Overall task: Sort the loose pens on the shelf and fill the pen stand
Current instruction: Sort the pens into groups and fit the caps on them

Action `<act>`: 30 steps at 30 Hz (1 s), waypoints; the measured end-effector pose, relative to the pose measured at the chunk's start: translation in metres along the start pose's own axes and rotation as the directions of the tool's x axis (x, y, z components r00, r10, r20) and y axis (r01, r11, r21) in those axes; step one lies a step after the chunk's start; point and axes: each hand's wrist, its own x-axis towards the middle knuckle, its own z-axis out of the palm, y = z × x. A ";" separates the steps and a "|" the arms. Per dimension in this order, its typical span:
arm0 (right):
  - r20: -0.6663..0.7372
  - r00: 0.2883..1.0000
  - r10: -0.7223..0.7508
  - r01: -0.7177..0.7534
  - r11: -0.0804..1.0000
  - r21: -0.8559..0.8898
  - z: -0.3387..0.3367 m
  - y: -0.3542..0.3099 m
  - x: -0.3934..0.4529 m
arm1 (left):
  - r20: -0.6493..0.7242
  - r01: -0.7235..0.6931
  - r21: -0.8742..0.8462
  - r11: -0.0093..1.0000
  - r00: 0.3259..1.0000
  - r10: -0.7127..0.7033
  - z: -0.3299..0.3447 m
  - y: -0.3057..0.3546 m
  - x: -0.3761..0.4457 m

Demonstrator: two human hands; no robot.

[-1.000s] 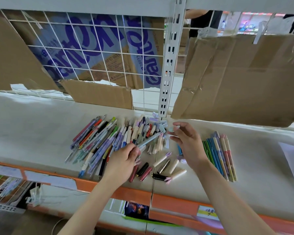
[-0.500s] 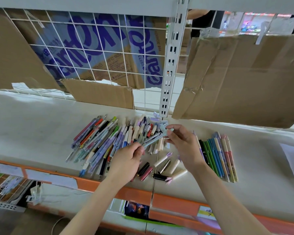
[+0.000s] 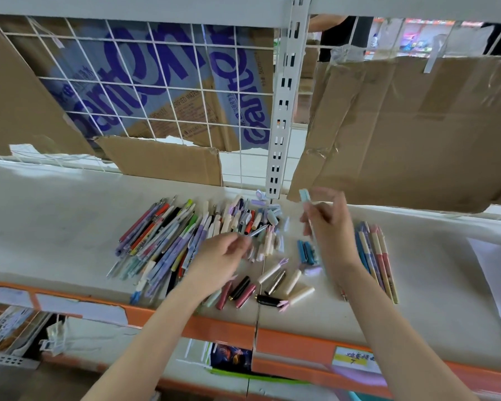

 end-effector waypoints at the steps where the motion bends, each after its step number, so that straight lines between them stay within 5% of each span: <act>1: -0.034 0.999 -0.037 0.029 0.977 -0.212 -0.008 0.006 0.005 | -0.043 -0.008 0.042 0.999 0.999 0.010 -0.003 -0.004 0.000; 3: -0.042 0.997 -0.066 0.034 0.850 -0.526 -0.018 0.023 0.009 | -0.106 -0.028 0.085 0.996 0.994 0.037 -0.005 -0.014 0.001; 6: -0.029 0.997 -0.075 0.029 0.672 -0.740 -0.021 0.051 0.001 | -0.200 -0.073 0.099 0.992 0.976 0.092 -0.001 -0.026 0.001; 19: 0.195 0.951 -0.242 0.272 0.344 -0.899 -0.035 0.072 -0.004 | -0.345 -0.131 0.410 0.903 0.894 0.286 0.020 -0.028 0.022; 24: 0.109 0.968 -0.227 0.209 0.481 -0.851 -0.022 0.064 0.000 | -0.311 -0.063 0.503 0.862 0.917 0.249 0.029 -0.025 0.038; 30: 0.175 0.966 -0.190 0.257 0.644 -0.720 -0.003 0.061 0.011 | -0.332 -0.088 0.453 0.887 0.907 0.260 0.025 -0.026 0.036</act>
